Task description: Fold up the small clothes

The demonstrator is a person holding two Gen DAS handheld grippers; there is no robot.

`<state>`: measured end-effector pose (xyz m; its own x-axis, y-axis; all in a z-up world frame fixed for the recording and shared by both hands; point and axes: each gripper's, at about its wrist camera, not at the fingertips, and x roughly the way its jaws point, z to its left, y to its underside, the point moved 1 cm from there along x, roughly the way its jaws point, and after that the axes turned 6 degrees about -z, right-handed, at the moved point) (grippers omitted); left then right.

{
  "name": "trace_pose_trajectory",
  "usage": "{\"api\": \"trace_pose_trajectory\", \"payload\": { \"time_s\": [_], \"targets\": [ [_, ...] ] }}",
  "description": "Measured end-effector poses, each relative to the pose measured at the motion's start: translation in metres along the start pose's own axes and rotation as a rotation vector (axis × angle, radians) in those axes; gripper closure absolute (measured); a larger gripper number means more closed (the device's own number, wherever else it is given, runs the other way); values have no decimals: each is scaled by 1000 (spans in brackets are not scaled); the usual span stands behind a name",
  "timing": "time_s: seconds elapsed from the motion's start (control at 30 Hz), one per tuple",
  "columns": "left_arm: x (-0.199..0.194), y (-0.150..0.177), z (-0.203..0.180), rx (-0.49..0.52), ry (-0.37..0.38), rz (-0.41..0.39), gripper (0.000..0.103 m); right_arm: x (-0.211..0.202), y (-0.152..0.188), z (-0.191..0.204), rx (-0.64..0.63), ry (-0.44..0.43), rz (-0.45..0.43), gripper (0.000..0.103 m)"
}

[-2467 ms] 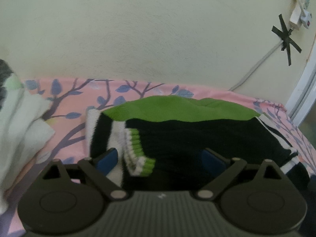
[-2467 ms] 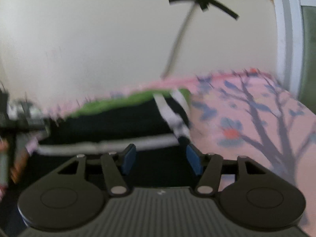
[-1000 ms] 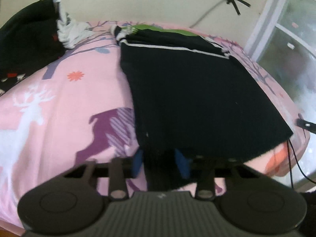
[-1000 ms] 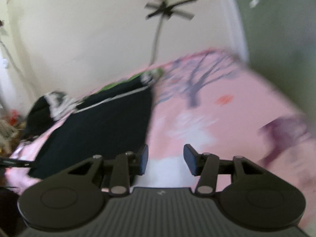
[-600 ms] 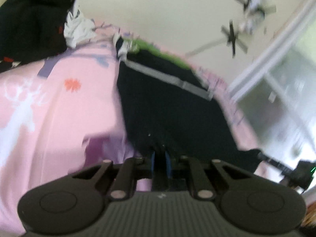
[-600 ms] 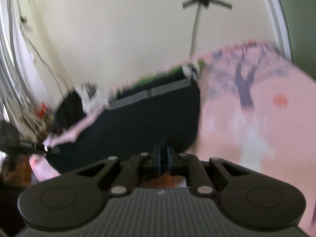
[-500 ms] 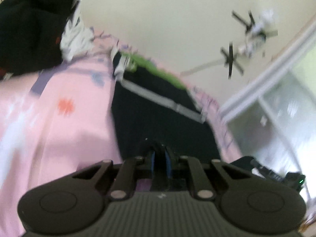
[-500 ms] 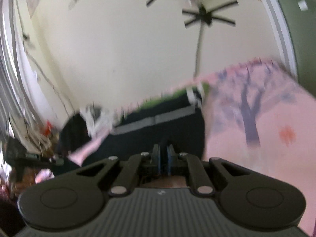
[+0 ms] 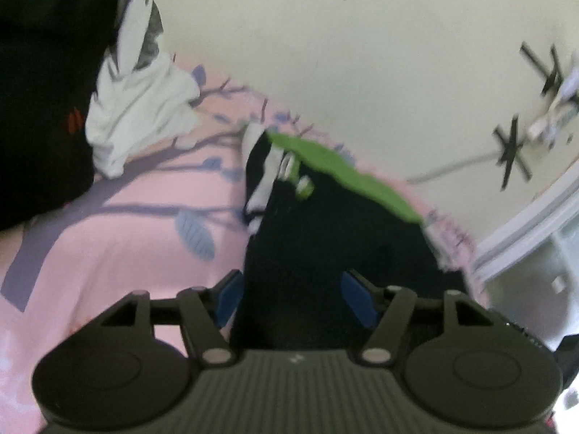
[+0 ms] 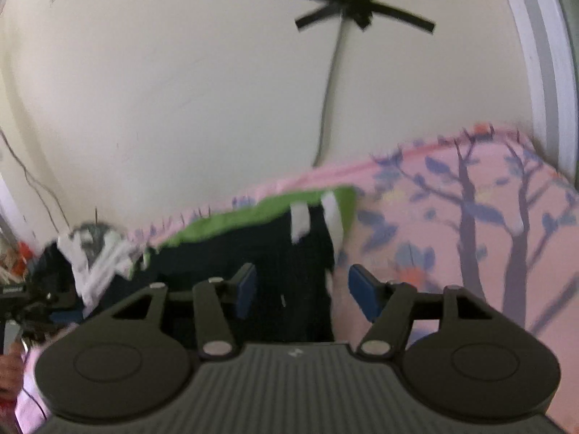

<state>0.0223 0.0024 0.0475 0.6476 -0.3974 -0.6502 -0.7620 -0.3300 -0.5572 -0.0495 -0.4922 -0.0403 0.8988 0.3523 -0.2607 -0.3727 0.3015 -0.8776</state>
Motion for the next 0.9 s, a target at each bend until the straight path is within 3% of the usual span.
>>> {"api": "trace_pose_trajectory", "payload": {
  "time_s": [0.07,0.1,0.13,0.17,0.2,0.33,0.47,0.5,0.53,0.6,0.73,0.9],
  "targets": [
    [8,10,-4,46,-16,34,56,-3,16,-3,-6,7,37,45],
    [11,15,-8,87,-38,41,64,-5,23,-1,-10,1,54,61],
    [11,17,-11,130,-68,38,82,-7,31,0,-22,7,69,93],
    [9,19,-15,172,-89,47,89,-8,35,3,-40,27,63,98],
    [2,19,-16,178,-77,56,90,-16,36,6,-52,42,46,103],
    [-26,26,-6,157,-37,117,91,-54,36,15,-65,37,21,103],
    [-22,30,-7,182,-46,162,82,-48,51,11,-106,73,148,102],
    [-23,26,-9,195,-44,165,82,-47,49,10,-117,84,136,95],
    [-27,17,-12,212,-48,143,79,-47,42,8,-120,100,124,80],
    [-39,-4,-20,257,-73,64,74,-53,18,7,-125,99,43,70],
    [-24,-65,-49,352,-71,-74,55,-30,-48,9,-159,60,-53,70],
    [71,-130,-77,372,-82,-41,44,71,-114,17,-164,-23,-1,59]
  ]
}}
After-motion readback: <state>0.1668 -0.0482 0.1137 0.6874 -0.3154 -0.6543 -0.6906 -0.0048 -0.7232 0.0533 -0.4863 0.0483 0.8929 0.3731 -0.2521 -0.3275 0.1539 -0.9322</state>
